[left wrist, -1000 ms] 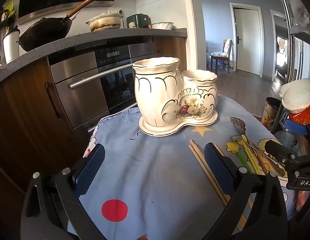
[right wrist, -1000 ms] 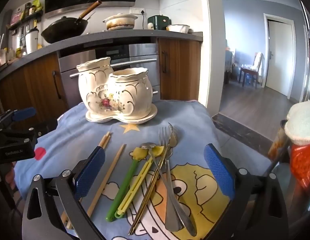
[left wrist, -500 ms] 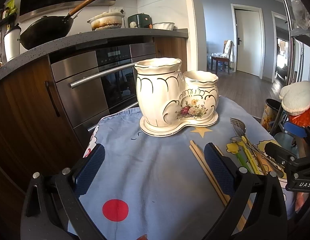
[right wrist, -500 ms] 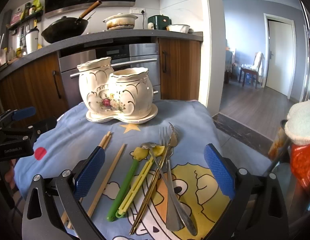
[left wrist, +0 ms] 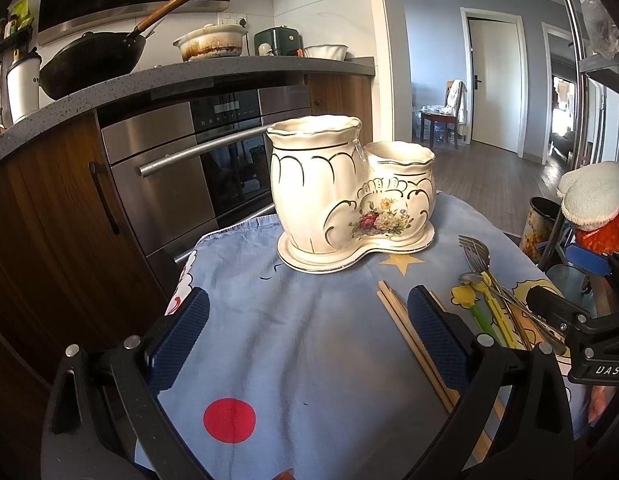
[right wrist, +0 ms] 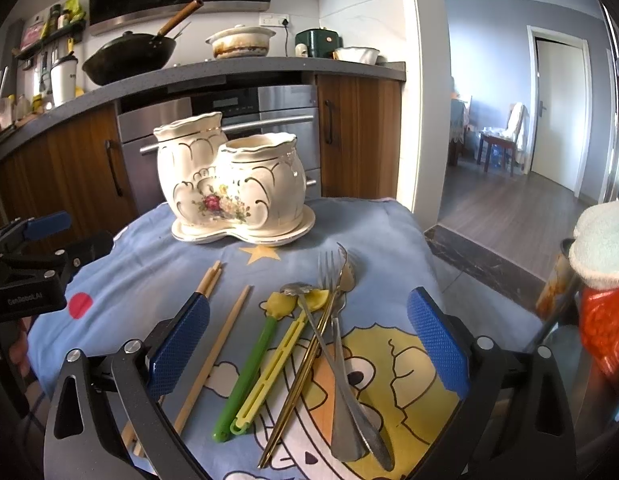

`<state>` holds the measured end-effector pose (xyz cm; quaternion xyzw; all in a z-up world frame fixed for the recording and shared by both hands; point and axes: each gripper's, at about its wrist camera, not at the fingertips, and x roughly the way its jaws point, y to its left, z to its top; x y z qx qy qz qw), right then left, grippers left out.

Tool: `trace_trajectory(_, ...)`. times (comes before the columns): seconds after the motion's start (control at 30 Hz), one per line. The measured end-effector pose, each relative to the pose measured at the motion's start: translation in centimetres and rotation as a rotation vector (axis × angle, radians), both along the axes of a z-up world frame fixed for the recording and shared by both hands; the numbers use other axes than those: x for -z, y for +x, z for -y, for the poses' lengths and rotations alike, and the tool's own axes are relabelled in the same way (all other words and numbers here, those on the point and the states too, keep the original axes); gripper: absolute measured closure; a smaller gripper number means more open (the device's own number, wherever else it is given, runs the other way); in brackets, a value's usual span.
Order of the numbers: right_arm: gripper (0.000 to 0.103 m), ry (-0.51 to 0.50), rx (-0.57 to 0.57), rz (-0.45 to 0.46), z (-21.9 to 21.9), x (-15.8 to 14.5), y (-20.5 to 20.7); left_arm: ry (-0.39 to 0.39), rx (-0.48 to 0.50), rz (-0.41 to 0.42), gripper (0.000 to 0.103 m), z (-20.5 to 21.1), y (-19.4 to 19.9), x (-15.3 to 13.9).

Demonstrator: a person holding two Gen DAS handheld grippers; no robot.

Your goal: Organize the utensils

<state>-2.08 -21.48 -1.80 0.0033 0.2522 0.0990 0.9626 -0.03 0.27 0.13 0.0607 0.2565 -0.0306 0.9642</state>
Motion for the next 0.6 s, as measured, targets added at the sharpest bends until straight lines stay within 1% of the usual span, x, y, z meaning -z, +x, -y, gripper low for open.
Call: trace_trajectory(0.6,0.005,-0.008,0.001,-0.006,-0.1,-0.05,0.38,0.001,-0.001,-0.008,0.005,-0.13,0.3,0.08)
